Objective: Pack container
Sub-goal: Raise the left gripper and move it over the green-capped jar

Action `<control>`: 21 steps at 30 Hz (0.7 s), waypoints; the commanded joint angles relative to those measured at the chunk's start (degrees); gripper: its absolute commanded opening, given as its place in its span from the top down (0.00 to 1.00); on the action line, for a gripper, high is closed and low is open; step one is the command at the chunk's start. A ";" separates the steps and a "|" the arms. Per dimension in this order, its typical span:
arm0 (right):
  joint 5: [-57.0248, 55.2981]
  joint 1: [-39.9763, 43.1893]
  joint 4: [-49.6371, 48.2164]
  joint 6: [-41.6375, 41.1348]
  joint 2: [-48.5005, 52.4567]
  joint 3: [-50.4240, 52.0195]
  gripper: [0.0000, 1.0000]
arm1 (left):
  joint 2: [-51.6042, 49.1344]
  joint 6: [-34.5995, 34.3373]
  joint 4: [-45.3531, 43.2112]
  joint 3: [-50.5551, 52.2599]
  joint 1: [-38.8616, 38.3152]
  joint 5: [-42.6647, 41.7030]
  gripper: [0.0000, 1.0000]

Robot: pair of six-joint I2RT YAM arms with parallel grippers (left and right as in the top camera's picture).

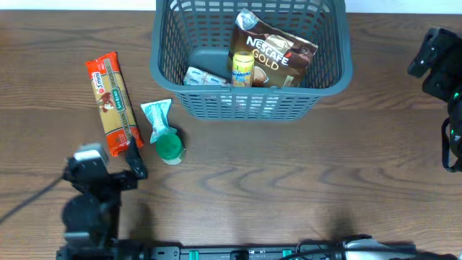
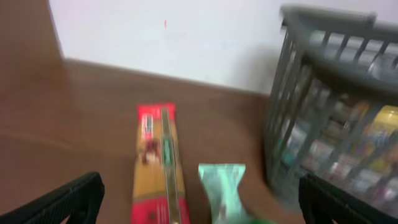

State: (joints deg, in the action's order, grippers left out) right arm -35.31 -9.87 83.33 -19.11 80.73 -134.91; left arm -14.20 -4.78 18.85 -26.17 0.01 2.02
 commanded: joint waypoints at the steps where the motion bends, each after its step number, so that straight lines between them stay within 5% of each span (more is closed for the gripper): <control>1: 0.00 0.46 0.11 -0.79 -0.11 0.13 0.01 | -11.93 -1.07 3.87 -13.46 0.31 1.25 0.01; 12: 0.00 0.46 0.11 -0.79 -0.11 0.13 0.01 | -51.98 -1.09 37.46 -53.90 0.31 1.01 0.02; 21: 0.00 0.46 0.11 -0.79 -0.11 0.13 0.01 | -62.58 0.61 43.01 -56.04 0.28 -13.38 0.02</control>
State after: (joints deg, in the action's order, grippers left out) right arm -35.14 -9.87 83.35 -19.11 80.73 -134.89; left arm -74.72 -6.55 60.38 -81.19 -0.01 -3.22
